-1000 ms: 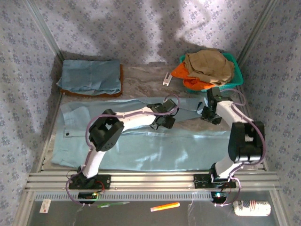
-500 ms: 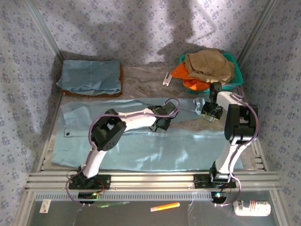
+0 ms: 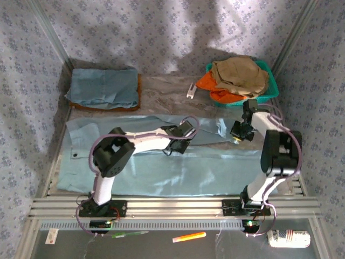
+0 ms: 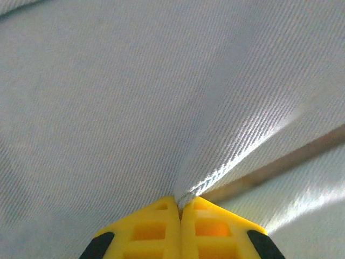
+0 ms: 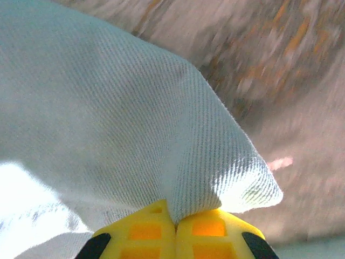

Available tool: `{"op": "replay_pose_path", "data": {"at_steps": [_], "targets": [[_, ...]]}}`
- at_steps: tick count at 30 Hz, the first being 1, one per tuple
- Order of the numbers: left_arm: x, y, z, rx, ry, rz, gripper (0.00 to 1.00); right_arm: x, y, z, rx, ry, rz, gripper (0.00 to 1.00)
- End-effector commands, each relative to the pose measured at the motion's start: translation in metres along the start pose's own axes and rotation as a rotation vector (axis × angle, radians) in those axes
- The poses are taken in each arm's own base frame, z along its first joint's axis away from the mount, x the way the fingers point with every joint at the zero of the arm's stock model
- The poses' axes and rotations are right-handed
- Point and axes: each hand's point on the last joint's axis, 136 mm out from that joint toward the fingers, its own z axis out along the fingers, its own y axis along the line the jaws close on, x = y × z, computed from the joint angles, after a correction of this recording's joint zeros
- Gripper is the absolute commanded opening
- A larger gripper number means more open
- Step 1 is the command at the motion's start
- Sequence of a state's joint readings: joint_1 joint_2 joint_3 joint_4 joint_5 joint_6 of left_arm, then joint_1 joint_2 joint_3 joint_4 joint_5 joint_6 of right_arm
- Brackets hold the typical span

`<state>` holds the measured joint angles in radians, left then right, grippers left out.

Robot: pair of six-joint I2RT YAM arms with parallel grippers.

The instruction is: Fold and stack the trousers

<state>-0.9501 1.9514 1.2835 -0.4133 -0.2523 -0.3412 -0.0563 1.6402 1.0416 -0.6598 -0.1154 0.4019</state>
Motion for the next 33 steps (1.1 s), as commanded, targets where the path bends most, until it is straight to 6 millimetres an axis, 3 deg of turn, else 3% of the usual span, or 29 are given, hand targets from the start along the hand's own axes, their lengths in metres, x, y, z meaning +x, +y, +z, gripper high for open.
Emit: {"op": "replay_pose_path", "data": {"at_steps": [1,3,7,10,13,15,18,21,23,26,28,33], "targets": [[0.018,0.028,-0.03,-0.055,0.007,0.005,0.0,0.022,0.022,-0.041,-0.159,-0.025,0.062,0.0],[0.027,0.04,-0.046,-0.07,-0.014,0.005,0.0,0.037,0.028,-0.058,-0.252,-0.03,0.114,0.0],[0.039,0.054,-0.075,-0.032,-0.072,-0.051,0.0,0.059,0.009,-0.084,-0.282,-0.055,0.211,0.01],[0.046,0.047,-0.089,0.044,-0.089,-0.062,0.0,0.075,-0.008,-0.079,-0.246,-0.033,0.241,0.04],[0.056,0.04,-0.089,0.071,-0.075,-0.055,0.0,0.099,-0.014,-0.061,-0.233,0.038,0.245,0.13],[0.067,0.038,-0.084,0.06,-0.048,-0.048,0.0,0.11,-0.02,-0.054,-0.213,0.059,0.25,0.27],[0.089,0.035,-0.076,0.029,-0.014,-0.033,0.0,0.112,-0.028,-0.061,-0.172,0.02,0.253,0.35],[0.109,0.034,-0.07,0.013,0.017,-0.031,0.0,0.102,-0.031,-0.082,-0.133,-0.06,0.227,0.5],[0.119,0.032,-0.067,0.009,0.031,-0.023,0.0,0.095,-0.017,-0.095,-0.152,-0.099,0.153,0.49],[0.129,0.031,-0.064,-0.005,0.046,-0.022,0.0,0.095,0.027,-0.106,-0.173,-0.136,-0.065,0.51],[0.133,0.033,-0.061,-0.018,0.054,-0.03,0.0,0.102,0.058,-0.103,-0.138,-0.14,-0.251,0.5],[0.131,0.034,-0.06,-0.026,0.051,-0.04,0.0,0.123,0.112,-0.079,0.027,-0.117,-0.574,0.39]]}}
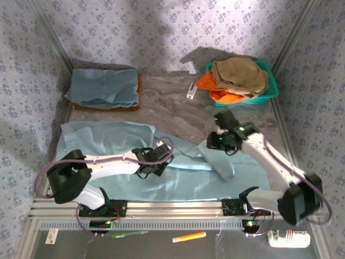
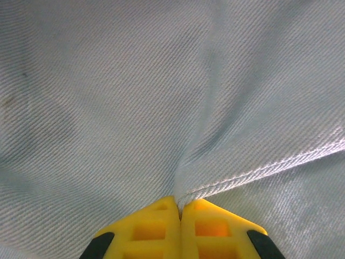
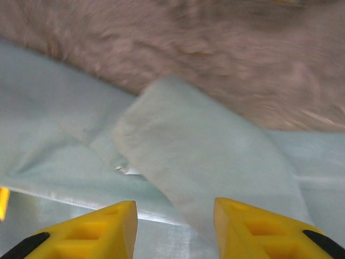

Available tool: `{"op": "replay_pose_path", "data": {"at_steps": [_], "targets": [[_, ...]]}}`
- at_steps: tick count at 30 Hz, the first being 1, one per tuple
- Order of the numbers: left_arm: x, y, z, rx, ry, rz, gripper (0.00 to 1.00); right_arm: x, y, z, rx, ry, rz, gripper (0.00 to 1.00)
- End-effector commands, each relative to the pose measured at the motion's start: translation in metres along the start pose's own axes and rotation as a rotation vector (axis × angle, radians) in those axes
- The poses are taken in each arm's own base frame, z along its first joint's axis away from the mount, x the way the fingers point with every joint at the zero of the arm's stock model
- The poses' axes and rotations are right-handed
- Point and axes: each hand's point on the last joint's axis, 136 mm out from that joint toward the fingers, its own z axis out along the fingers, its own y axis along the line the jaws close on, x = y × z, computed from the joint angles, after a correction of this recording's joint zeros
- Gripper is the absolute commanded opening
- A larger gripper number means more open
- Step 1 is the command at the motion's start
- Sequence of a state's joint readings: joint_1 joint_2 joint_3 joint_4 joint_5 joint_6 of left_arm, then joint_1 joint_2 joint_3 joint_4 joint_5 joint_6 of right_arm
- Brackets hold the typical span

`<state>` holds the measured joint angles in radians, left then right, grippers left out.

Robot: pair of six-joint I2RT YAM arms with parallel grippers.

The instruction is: Fold and stack the trousers

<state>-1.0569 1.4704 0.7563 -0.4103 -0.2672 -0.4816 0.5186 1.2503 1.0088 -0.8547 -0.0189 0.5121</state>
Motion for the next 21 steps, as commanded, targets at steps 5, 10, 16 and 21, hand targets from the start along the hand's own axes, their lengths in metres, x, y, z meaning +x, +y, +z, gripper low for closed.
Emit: {"op": "replay_pose_path", "data": {"at_steps": [5,10,16,21], "targets": [[0.007,0.008,0.002,-0.051,0.02,-0.014,0.0,0.006,0.015,0.04,0.303,0.058,-0.288,0.46],[0.006,0.007,0.001,-0.044,0.015,-0.027,0.0,0.009,0.006,0.067,0.318,0.111,-0.307,0.54],[0.007,0.007,0.002,-0.047,0.016,-0.026,0.0,0.0,0.002,0.073,0.329,0.102,-0.288,0.51],[0.008,0.009,0.002,-0.057,0.017,-0.022,0.0,-0.006,0.0,0.068,0.327,0.087,-0.276,0.2]]}}
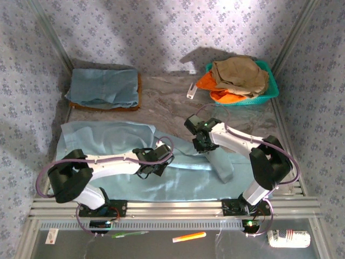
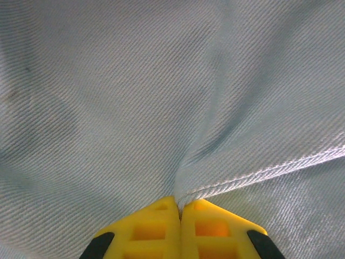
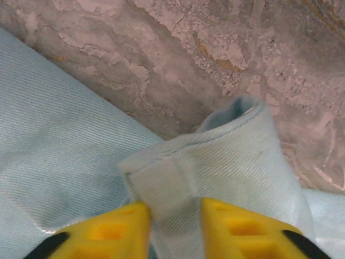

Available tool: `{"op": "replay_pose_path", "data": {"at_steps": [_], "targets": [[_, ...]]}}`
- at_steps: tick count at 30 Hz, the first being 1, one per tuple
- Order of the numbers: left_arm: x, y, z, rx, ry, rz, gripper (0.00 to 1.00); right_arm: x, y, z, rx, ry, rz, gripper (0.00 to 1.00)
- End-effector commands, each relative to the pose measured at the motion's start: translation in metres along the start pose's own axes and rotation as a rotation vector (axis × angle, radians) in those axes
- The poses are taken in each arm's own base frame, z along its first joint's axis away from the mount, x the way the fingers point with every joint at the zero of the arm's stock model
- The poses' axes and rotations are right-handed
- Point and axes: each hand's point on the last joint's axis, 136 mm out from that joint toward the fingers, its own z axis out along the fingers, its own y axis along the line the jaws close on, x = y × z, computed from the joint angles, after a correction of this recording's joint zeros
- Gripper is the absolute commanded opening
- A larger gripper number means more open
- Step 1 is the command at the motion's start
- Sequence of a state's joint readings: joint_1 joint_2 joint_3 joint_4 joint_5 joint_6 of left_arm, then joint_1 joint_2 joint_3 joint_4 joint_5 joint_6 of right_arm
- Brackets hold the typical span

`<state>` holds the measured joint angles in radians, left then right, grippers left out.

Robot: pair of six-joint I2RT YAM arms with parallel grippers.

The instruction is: Fold and stack the trousers

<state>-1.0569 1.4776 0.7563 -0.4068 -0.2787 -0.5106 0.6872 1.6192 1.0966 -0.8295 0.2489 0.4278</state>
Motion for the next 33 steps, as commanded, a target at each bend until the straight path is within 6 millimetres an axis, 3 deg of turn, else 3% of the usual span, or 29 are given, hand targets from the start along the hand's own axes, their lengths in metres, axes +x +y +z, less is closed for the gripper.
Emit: {"op": "replay_pose_path", "data": {"at_steps": [1,5,9,16,20,23,24,25,26,28,30,32,33], "targets": [[0.007,0.009,0.0,-0.049,0.017,0.006,0.0,-0.008,-0.009,-0.006,0.023,-0.025,0.008,0.15],[0.006,0.009,-0.001,-0.052,0.014,0.009,0.0,-0.008,-0.026,-0.017,0.051,-0.045,0.052,0.0],[0.002,0.009,-0.006,-0.05,-0.003,0.005,0.0,-0.003,-0.064,-0.023,0.107,-0.05,0.155,0.0],[-0.006,0.008,-0.012,-0.042,-0.023,0.006,0.0,0.0,-0.152,-0.023,0.173,-0.065,0.411,0.0],[-0.012,0.0,-0.013,-0.016,-0.027,0.002,0.0,0.001,-0.216,-0.024,0.207,-0.102,0.701,0.0],[-0.018,-0.006,-0.014,0.003,-0.026,0.002,0.0,0.009,-0.245,-0.018,0.197,-0.113,0.869,0.0],[-0.019,-0.008,-0.015,0.005,-0.03,0.0,0.0,0.015,-0.255,-0.013,0.203,-0.106,0.917,0.22],[-0.022,-0.009,-0.015,0.009,-0.036,-0.002,0.0,0.018,-0.262,-0.009,0.203,-0.101,0.951,0.51],[-0.023,-0.01,-0.016,0.013,-0.04,-0.005,0.0,0.022,-0.268,-0.004,0.188,-0.085,0.984,0.63],[-0.026,-0.012,-0.017,0.022,-0.044,-0.007,0.0,0.022,-0.275,-0.003,0.174,-0.06,0.998,0.67],[-0.028,-0.015,-0.018,0.034,-0.039,-0.004,0.0,0.016,-0.268,-0.014,0.152,-0.096,0.967,0.67],[-0.03,-0.017,-0.02,0.044,-0.041,-0.009,0.0,0.007,-0.247,-0.026,0.102,-0.15,0.92,0.67],[-0.031,-0.018,-0.021,0.048,-0.041,-0.011,0.08,0.001,-0.229,-0.027,0.051,-0.171,0.885,0.67]]}}
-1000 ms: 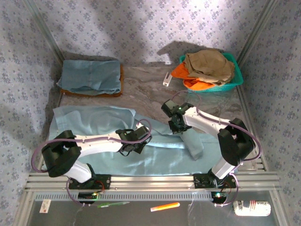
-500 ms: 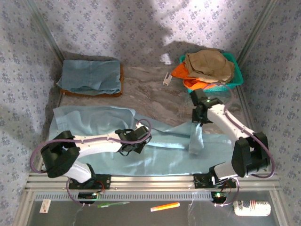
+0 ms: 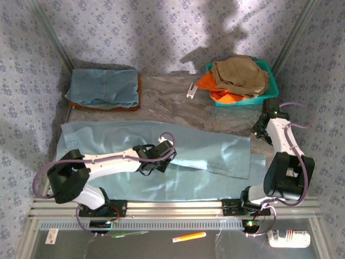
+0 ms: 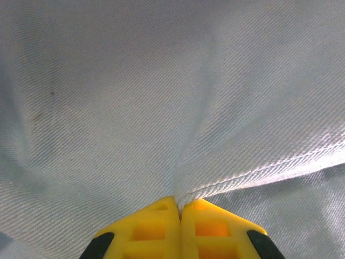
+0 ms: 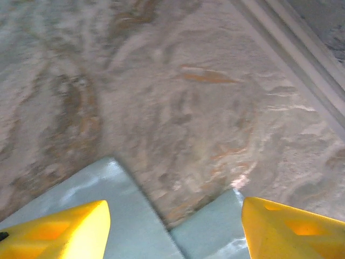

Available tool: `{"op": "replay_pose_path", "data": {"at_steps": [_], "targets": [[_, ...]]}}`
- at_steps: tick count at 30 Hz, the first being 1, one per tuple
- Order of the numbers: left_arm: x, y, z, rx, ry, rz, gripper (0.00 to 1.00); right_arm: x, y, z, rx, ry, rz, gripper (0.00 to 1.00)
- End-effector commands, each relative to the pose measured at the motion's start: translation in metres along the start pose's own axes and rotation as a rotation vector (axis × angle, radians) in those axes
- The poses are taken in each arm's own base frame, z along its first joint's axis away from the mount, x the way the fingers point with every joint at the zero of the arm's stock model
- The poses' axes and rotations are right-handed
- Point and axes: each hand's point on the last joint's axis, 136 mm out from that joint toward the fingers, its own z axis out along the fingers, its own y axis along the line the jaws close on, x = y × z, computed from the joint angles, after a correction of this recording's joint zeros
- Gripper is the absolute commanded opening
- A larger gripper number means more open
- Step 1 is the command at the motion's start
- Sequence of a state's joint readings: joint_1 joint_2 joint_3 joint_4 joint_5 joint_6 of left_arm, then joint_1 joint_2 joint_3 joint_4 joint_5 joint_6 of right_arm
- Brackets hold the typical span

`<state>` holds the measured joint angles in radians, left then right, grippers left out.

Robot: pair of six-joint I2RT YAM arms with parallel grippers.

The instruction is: Fold and stack the trousers

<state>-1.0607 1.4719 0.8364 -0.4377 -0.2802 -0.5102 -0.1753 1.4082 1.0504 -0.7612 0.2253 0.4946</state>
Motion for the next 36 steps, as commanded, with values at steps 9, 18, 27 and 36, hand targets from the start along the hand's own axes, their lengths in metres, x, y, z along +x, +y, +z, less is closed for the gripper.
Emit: {"op": "replay_pose_path", "data": {"at_steps": [9,18,27,36], "targets": [[-0.048,-0.007,-0.055,0.072,-0.089,0.011,0.89,0.092,0.095,0.011,-0.235,0.186,-0.264,0.16],[-0.092,0.029,-0.034,0.069,-0.091,-0.149,0.87,0.092,0.119,0.077,-0.143,0.312,-0.295,0.01],[-0.1,0.021,-0.013,0.088,-0.051,-0.142,0.85,0.082,0.174,0.085,0.047,0.202,-0.581,0.06],[-0.145,-0.018,0.012,0.155,-0.048,-0.1,0.85,0.056,0.17,0.007,-0.03,-0.008,-0.529,0.5]]}}
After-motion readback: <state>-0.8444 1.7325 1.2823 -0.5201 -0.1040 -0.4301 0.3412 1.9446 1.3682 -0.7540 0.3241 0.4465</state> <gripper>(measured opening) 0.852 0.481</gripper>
